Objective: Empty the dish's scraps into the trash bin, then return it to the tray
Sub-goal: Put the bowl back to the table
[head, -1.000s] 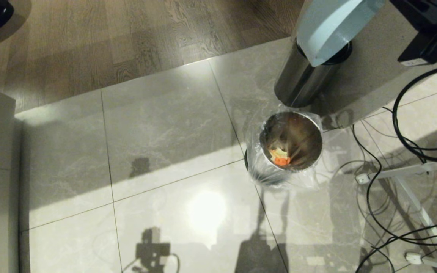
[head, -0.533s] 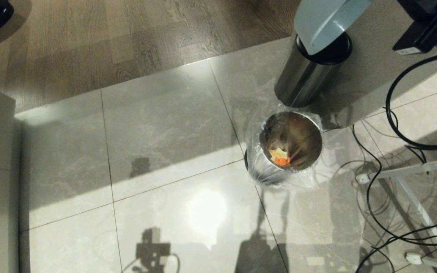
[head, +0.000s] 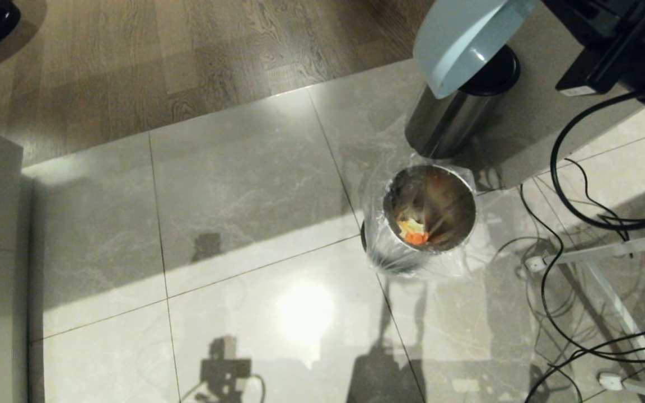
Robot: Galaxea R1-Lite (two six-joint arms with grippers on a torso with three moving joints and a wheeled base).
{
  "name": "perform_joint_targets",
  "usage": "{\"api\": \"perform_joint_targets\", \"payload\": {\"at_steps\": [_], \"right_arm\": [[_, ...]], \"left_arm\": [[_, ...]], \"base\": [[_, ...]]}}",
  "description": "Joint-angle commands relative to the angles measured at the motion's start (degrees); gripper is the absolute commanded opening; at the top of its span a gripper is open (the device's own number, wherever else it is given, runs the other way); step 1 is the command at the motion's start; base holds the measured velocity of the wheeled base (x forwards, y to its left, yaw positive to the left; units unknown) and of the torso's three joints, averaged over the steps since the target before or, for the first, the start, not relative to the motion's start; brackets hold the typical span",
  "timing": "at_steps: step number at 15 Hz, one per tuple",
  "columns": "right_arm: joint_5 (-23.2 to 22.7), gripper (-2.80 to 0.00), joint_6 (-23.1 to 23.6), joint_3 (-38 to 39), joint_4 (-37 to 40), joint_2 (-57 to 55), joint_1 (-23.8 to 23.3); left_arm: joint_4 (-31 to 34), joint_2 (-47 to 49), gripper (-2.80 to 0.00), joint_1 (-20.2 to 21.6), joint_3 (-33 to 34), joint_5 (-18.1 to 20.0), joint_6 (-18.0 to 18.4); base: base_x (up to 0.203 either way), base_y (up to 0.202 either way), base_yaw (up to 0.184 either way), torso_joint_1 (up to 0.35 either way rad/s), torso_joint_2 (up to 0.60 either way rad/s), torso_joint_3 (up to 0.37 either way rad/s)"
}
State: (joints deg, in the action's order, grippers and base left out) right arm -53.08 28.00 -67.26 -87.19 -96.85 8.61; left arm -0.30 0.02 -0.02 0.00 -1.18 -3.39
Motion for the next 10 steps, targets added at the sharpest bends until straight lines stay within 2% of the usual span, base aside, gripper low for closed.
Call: {"api": "perform_joint_targets", "payload": {"at_steps": [1,5,7,10], "right_arm": [[-0.3,-2.8,0.4,-0.1,-2.8,0.0,0.8],[-0.9,-2.8,1.1,-0.9,-2.8,0.2,1.3],[-1.0,-2.8,0.4,-3.8,-2.8,0.2,2.2],[-0.8,-2.8,-0.7,-3.8,-2.8,0.2,2.9]], "left_arm": [[0.0,0.1,-2.8,-0.1,0.0,0.0,0.0],[0.0,0.1,-2.8,0.0,0.0,0.0,0.0],[0.0,0.1,-2.8,-0.1,0.0,0.0,0.0],[0.0,0.1,-2.8,-0.1,0.0,-0.1,0.0]], "base": [[0.0,0.0,0.0,0.0,0.0,0.0],[0.0,0.0,0.0,0.0,0.0,0.0],[0.0,0.0,0.0,0.0,0.0,0.0],[0.0,0.0,0.0,0.0,0.0,0.0]]}}
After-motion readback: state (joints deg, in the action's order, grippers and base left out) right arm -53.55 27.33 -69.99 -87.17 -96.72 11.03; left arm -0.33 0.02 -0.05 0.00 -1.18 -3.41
